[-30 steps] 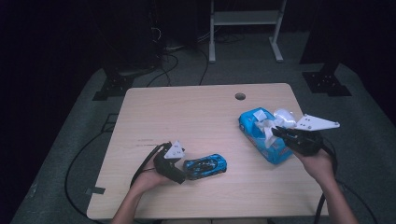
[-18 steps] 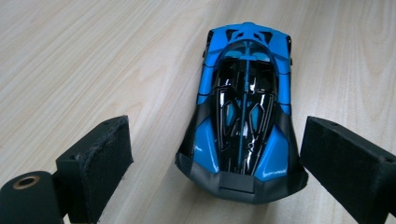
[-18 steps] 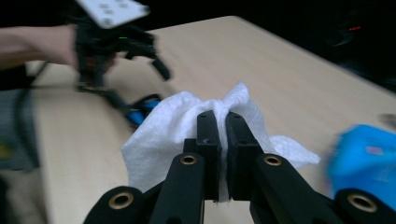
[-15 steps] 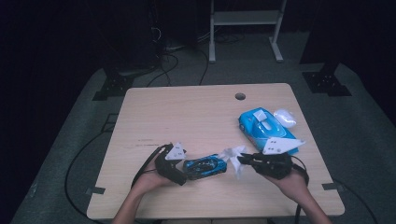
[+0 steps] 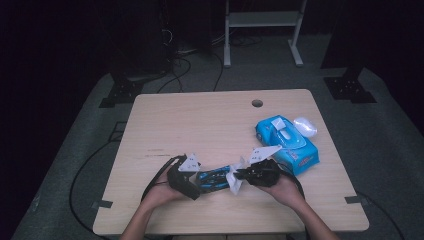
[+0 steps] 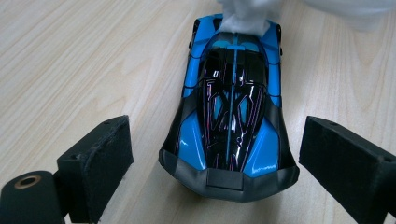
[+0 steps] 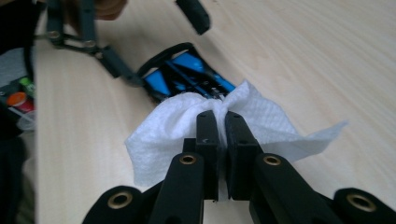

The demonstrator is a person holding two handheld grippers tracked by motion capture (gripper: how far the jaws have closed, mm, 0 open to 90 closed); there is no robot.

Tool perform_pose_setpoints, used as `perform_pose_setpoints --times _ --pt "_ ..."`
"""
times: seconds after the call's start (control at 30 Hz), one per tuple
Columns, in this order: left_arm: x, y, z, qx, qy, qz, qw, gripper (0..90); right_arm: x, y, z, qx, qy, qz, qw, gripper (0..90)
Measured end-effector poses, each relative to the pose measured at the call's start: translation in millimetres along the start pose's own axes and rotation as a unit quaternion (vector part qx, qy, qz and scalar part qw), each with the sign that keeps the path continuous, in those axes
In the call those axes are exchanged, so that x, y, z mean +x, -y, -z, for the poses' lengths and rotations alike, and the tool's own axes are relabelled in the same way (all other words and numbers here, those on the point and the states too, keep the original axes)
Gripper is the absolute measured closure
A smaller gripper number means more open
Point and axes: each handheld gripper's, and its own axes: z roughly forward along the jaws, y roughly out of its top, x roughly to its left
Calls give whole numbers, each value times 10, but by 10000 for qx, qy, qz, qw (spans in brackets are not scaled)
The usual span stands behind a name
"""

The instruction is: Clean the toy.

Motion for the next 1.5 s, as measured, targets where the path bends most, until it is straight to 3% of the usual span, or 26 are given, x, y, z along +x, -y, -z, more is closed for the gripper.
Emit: perform_pose_setpoints --times 0.13,0.3,0.5,0.67,0.73,0.77,0.9,1.0,1.13,1.27,1.4,1.5 --pt "3 1 -10 20 -5 0 10000 91 -53 14 -49 63 134 -23 9999 791" --pt "-6 1 -19 31 -2 -19 10000 91 -260 132 -143 103 283 -457 9985 705" --pt "29 32 -42 160 122 98 9998 91 -445 290 -215 131 101 -998 9949 579" --pt "51 58 -82 341 248 199 9989 91 -485 354 -254 71 -135 -1302 9914 604" --pt "53 64 -93 384 269 217 9987 93 -494 364 -255 38 -185 -1311 9912 617" --pt "56 80 -102 456 323 211 9982 135 -495 385 -251 -9 -282 -1396 9898 682" --pt "64 115 -113 507 441 251 9974 188 -479 404 -234 -54 -302 -1334 9906 767" --pt "62 111 -127 448 511 259 9973 233 -455 410 -202 -20 -102 -1093 9940 814" --pt "45 95 -155 398 459 234 9979 244 -400 375 -145 -87 80 -926 9956 831" --pt "43 85 -165 393 461 240 9979 244 -240 273 -154 -153 -1 -643 9978 835" --pt "21 67 -186 384 410 231 9982 244 -38 156 -277 -162 -214 -310 9992 835" --pt "25 74 -178 390 417 250 9981 245 26 118 -320 -73 -109 -83 9999 835"
